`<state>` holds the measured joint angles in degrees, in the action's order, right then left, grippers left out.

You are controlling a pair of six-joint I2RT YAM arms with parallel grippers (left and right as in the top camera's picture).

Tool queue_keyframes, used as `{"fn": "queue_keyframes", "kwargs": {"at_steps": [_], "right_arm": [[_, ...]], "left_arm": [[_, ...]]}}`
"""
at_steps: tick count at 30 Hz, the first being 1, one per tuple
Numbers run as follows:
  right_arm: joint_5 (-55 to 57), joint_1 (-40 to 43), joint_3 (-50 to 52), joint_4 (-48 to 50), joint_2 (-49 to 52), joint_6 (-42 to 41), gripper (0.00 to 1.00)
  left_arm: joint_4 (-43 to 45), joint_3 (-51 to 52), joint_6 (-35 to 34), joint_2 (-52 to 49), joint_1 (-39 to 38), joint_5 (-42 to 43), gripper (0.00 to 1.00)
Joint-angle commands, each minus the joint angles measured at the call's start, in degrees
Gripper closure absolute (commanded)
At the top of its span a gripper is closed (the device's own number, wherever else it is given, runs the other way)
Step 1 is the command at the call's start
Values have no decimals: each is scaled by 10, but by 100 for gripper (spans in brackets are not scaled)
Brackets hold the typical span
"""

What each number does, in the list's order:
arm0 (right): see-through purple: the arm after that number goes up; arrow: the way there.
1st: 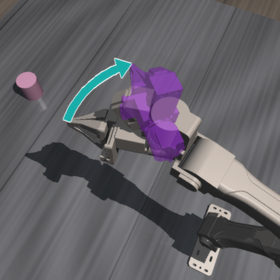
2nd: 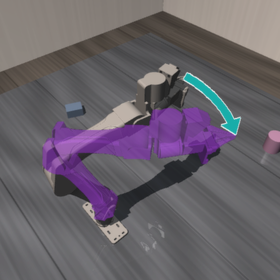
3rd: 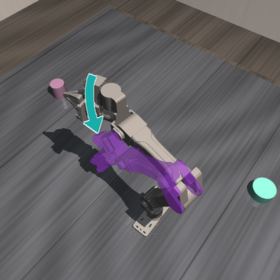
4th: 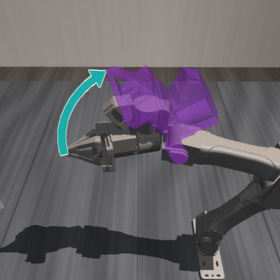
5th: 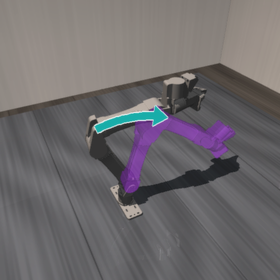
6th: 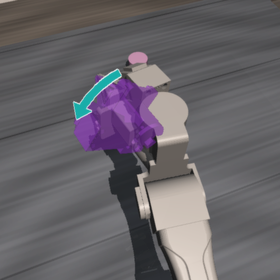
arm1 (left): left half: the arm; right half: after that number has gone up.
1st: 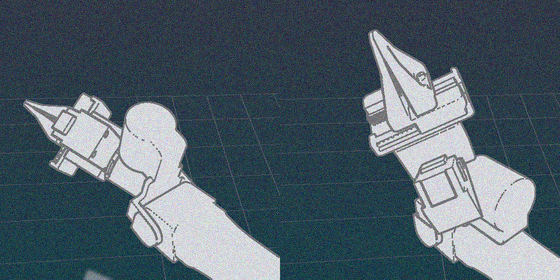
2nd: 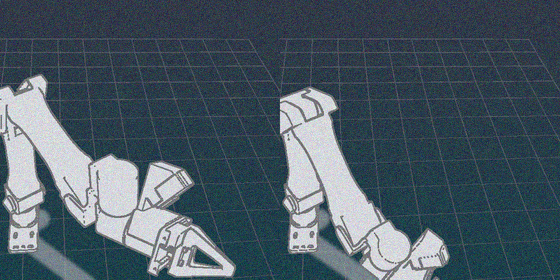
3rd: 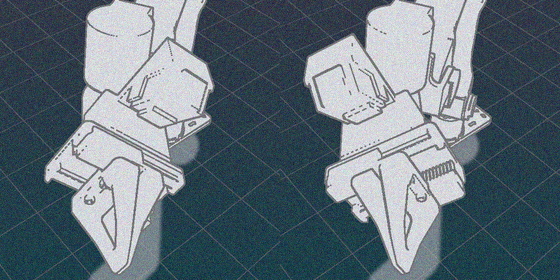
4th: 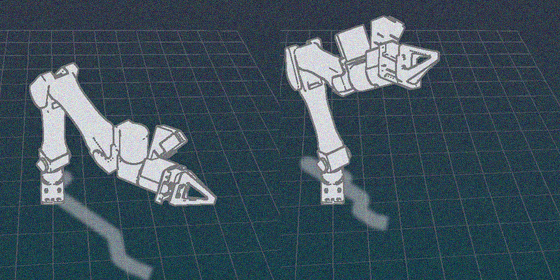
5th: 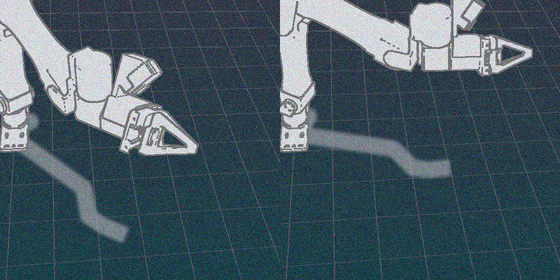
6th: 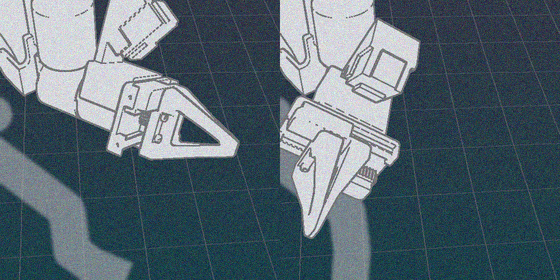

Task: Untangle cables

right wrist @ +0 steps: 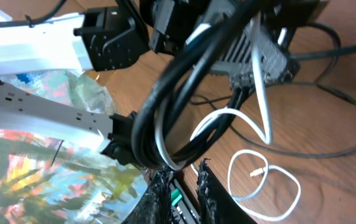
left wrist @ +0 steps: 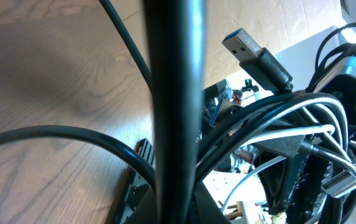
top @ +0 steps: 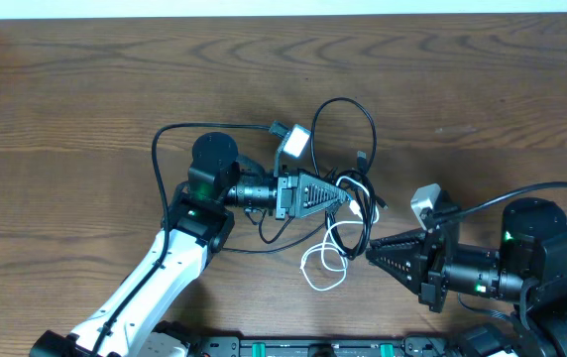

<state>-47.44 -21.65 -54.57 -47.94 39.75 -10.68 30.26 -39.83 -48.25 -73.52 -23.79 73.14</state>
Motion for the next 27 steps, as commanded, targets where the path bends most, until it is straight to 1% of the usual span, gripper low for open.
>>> {"fn": "queue_keyframes", "kwargs": {"at_steps": [1,14,17,23,27], "right_arm": [[-14,2,3,8,0,-11,87],[-11,2,3,53,3,-29,87],[8,2,3,53,12,-47,88],[7,2,3,55,41,-52,92],[8,-4,3,66,51,-65,92]], "left_arm": [[5,-7,-5,-1,0,3,92],[5,-7,-6,-1,-1,3,92],[5,-7,-6,-1,-1,3,93],[5,-7,-5,-1,-1,3,93],[5,-7,-5,-1,-1,-8,92]]}}
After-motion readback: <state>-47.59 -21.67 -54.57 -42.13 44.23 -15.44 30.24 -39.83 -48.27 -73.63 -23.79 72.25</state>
